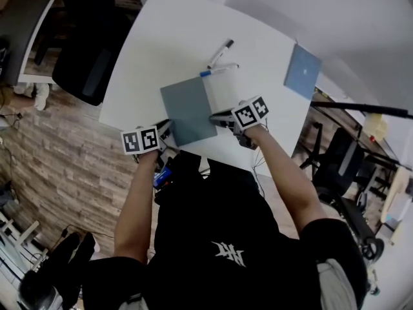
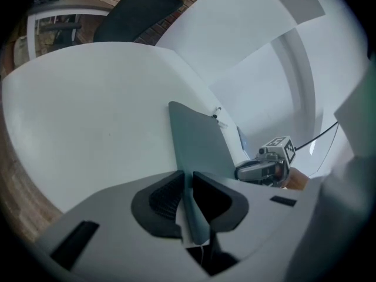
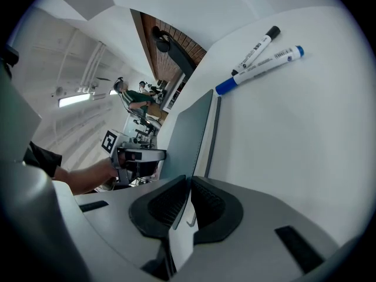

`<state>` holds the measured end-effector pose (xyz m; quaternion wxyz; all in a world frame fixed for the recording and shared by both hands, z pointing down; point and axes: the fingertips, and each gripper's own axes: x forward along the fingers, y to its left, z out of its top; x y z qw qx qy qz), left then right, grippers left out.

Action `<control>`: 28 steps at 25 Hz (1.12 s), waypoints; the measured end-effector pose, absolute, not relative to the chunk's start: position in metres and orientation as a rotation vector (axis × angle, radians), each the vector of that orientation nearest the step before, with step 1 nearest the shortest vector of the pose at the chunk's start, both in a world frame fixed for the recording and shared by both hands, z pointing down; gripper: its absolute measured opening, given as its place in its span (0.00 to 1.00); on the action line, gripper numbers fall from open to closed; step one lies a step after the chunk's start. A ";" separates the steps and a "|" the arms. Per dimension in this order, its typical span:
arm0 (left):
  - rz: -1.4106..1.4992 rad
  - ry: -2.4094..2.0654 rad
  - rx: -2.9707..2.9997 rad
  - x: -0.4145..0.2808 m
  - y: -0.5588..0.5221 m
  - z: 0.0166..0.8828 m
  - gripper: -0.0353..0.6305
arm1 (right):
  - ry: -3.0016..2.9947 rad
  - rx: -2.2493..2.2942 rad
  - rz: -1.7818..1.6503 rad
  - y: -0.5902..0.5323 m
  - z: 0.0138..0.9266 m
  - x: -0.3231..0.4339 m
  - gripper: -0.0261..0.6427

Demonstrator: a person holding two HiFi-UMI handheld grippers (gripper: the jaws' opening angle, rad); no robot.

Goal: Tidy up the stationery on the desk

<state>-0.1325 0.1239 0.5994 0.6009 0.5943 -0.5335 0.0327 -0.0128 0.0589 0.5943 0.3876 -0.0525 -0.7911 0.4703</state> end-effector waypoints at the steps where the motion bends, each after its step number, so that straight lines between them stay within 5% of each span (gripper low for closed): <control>1: 0.078 -1.229 1.380 -0.128 0.127 0.600 0.13 | -2.008 -0.135 1.203 0.063 0.595 -0.008 0.12; 28: 0.332 -0.893 1.628 0.031 0.037 0.600 0.13 | -2.076 0.388 1.448 0.024 0.599 0.171 0.12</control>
